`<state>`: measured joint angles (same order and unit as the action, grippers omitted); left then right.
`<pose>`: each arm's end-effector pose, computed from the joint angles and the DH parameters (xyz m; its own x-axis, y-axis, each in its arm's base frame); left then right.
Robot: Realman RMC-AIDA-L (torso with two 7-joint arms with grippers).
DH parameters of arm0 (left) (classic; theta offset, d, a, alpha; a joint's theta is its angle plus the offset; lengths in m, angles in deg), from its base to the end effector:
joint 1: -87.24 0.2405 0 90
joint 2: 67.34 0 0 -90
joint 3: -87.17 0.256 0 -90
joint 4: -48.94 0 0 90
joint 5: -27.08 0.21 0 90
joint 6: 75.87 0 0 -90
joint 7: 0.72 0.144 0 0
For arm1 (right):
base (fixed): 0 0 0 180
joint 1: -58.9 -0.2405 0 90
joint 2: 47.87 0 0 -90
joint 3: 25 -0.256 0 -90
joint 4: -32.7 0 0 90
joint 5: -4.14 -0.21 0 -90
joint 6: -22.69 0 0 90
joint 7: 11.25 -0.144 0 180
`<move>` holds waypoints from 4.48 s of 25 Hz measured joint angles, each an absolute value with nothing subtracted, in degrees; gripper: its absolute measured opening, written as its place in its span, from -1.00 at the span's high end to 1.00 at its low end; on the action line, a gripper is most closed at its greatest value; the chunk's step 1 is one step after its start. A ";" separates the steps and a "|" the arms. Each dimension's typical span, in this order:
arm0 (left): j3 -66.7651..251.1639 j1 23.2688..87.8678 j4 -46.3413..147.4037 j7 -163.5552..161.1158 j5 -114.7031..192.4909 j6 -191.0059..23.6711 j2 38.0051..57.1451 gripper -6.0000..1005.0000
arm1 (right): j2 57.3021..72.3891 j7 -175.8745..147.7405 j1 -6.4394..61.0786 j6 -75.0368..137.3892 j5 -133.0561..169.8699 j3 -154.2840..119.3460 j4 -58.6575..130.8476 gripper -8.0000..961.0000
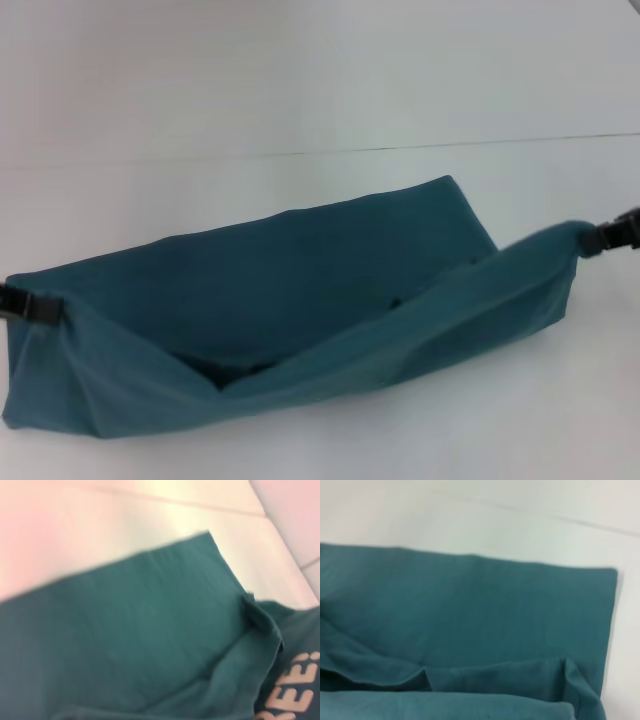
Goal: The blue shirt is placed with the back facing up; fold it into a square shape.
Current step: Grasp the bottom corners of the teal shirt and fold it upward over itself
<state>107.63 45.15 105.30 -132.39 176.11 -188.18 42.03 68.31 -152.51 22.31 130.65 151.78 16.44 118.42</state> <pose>-0.2568 0.3497 0.1313 0.4117 0.8858 0.2142 0.9111 -0.4057 -0.0732 0.2064 0.3507 0.1329 0.5993 -0.7868 -0.1475 -0.7567 -0.4966 -0.4252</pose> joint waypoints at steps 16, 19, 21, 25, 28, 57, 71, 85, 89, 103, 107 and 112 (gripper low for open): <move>108.62 45.11 101.55 -131.94 175.74 -170.53 42.37 0.88 | 69.55 -153.15 20.14 111.45 150.98 16.58 108.05 0.87; 109.68 45.12 101.30 -131.89 175.72 -167.28 42.58 0.88 | 69.89 -153.25 19.21 107.23 151.08 16.64 105.44 0.87; 110.57 45.11 101.14 -131.89 175.70 -165.27 42.88 0.88 | 70.04 -153.40 18.57 103.60 151.38 16.92 103.38 0.87; 113.05 44.85 100.10 -132.03 175.69 -161.01 43.42 0.88 | 70.24 -154.09 18.07 96.71 151.43 18.40 100.72 0.87; 114.15 44.42 99.14 -131.96 175.69 -158.17 43.97 0.88 | 70.52 -154.17 17.60 92.90 151.48 19.53 98.70 0.87; 121.47 44.52 94.06 -131.62 176.76 -136.49 46.99 0.88 | 71.59 -153.49 13.02 69.16 151.61 25.78 79.05 0.88; 121.81 44.96 90.96 -129.77 176.83 -124.76 48.60 0.88 | 71.95 -153.31 13.01 58.91 150.67 30.50 73.94 0.87; 124.83 44.01 89.00 -128.34 176.43 -117.72 49.96 0.88 | 72.01 -153.20 13.00 56.07 147.50 33.70 73.48 0.85; 124.85 43.26 88.93 -128.49 176.34 -117.70 50.06 0.88 | 72.02 -153.20 13.00 55.90 147.11 34.06 73.48 0.85; 123.46 43.58 88.86 -129.42 172.82 -116.34 50.05 0.25 | 71.76 -153.28 13.12 53.94 145.63 34.04 72.97 0.18; 123.47 44.62 89.15 -129.12 170.81 -118.49 49.57 -0.08 | 71.66 -153.28 13.66 54.42 145.61 33.89 73.30 -0.17; 123.33 47.62 93.46 -126.88 164.66 -130.44 48.47 -0.56 | 71.61 -153.26 15.63 60.73 145.60 33.87 77.56 -0.41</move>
